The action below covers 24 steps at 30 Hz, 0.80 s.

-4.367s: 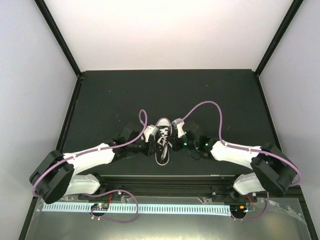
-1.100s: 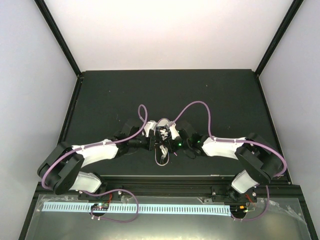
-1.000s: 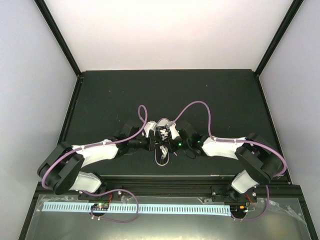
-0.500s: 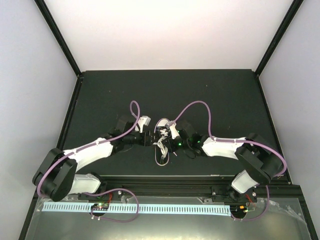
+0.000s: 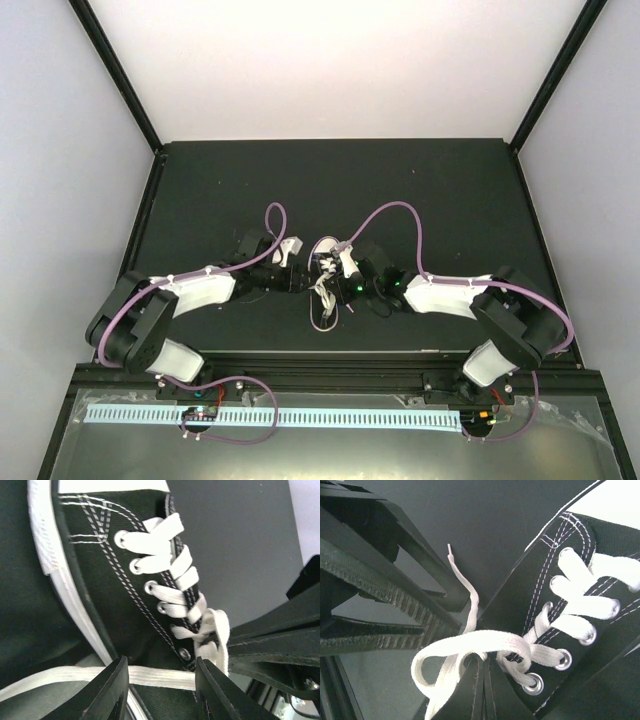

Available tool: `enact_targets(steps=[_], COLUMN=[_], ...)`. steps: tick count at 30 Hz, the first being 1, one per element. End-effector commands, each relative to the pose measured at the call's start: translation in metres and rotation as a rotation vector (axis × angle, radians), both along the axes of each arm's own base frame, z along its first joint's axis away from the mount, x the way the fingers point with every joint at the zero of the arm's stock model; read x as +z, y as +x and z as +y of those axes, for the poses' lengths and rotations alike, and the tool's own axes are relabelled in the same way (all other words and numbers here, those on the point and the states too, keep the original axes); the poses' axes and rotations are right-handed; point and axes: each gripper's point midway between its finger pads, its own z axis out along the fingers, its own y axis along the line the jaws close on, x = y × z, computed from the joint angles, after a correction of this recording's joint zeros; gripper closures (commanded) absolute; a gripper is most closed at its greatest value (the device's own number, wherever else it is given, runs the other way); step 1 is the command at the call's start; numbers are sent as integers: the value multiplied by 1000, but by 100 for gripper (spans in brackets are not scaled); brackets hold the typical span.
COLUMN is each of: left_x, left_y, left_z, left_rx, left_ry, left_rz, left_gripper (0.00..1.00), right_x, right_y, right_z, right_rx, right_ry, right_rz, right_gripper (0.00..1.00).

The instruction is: Tie the shoes

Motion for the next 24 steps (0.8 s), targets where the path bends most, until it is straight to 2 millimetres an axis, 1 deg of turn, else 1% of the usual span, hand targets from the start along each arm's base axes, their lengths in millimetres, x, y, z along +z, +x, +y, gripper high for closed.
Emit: enact_targets(steps=[1,9,17,24], left_x=[22,28,21,30], left_y=[1,-5,-5,-1], left_z=[-17,-24,-29,-35], left_rx=[-99,-148,-158,-165], left_ry=[-88,-138,-149,-187], left_rz=[-48,-49,-25,-40], left_gripper=[61,61,61,61], right_x=[6,5,8,8], right_y=[2,1,1,0], right_z=[1,2,3,2], right_rx=[-9,-4,-2,1], right_ry=[11,9,15,15], right_rz=[-19,-15,-19,-18], right_gripper=[98,98,98,98])
